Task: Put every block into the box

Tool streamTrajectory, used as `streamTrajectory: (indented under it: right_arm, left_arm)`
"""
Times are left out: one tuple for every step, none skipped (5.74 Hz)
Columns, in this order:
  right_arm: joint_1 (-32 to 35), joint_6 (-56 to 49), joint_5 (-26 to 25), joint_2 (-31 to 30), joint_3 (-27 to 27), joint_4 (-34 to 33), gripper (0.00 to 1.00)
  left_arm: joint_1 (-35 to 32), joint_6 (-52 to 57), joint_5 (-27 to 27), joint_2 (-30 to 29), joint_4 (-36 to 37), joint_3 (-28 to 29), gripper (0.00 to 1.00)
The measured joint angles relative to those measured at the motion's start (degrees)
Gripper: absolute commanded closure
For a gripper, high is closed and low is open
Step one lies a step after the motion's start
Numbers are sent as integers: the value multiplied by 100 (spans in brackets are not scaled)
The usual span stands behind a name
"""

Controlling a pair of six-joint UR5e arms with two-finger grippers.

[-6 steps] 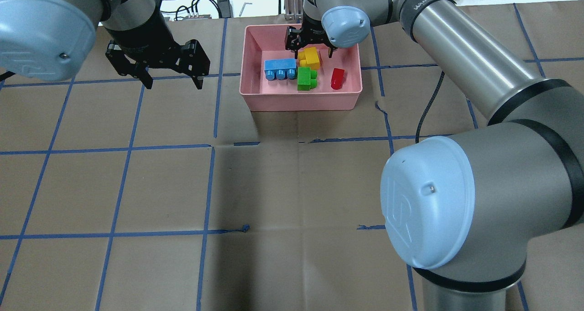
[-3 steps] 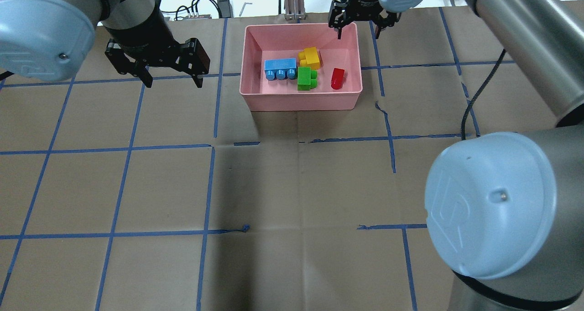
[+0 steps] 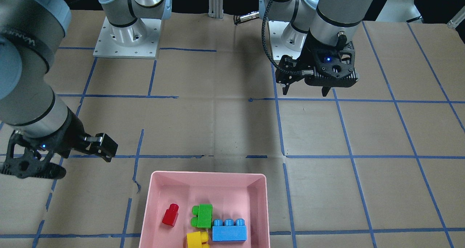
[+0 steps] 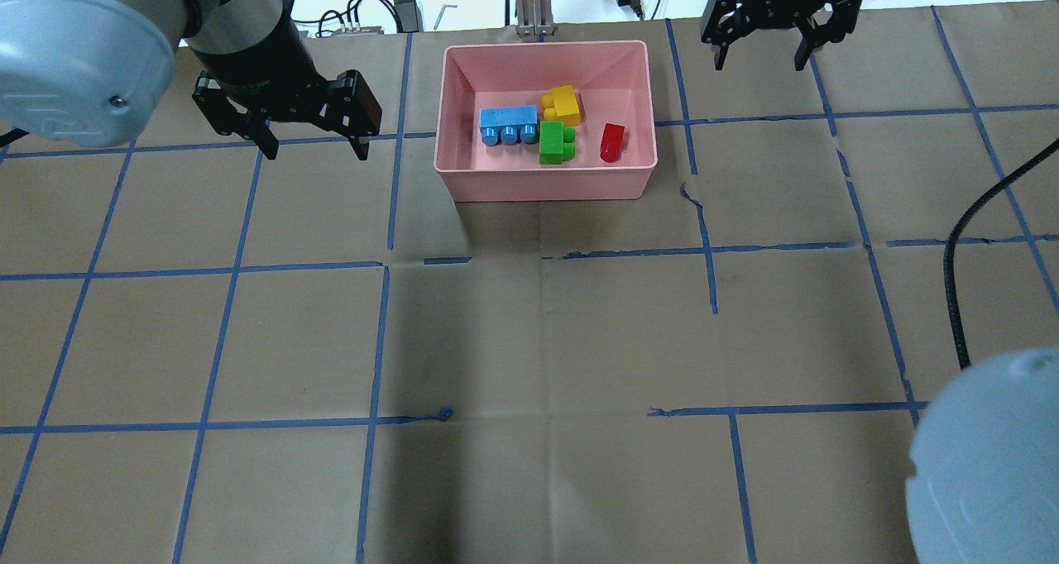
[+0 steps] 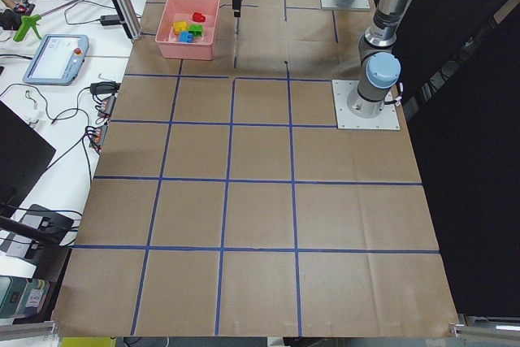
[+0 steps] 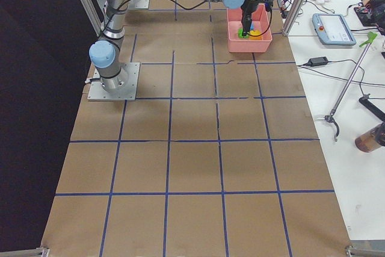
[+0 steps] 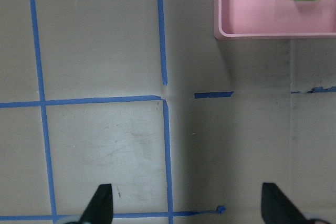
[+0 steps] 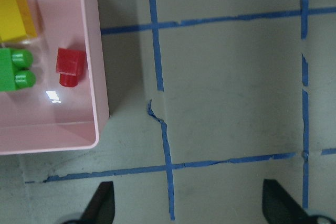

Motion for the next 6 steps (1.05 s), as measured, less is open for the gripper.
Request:
streamTrajectory:
  right_arm:
    - [12, 18, -9, -622, 497, 77, 0]
    - [31, 39, -2, -1116, 829, 181, 0]
    - [44, 46, 13, -1312, 926, 294, 0]
    - [50, 48, 33, -1358, 951, 333, 0]
    - [50, 48, 40, -1352, 969, 343, 0]
    - [47, 48, 31, -1353, 983, 348, 0]
  left_arm:
    - [0, 6, 1, 1, 0, 1, 0]
    - [8, 8, 2, 5, -3, 6, 0]
    - [13, 8, 5, 14, -7, 6, 0]
    - [20, 12, 9, 25, -8, 2, 0]
    - [24, 13, 10, 30, -8, 0, 0]
    - [24, 13, 11, 34, -12, -4, 0]
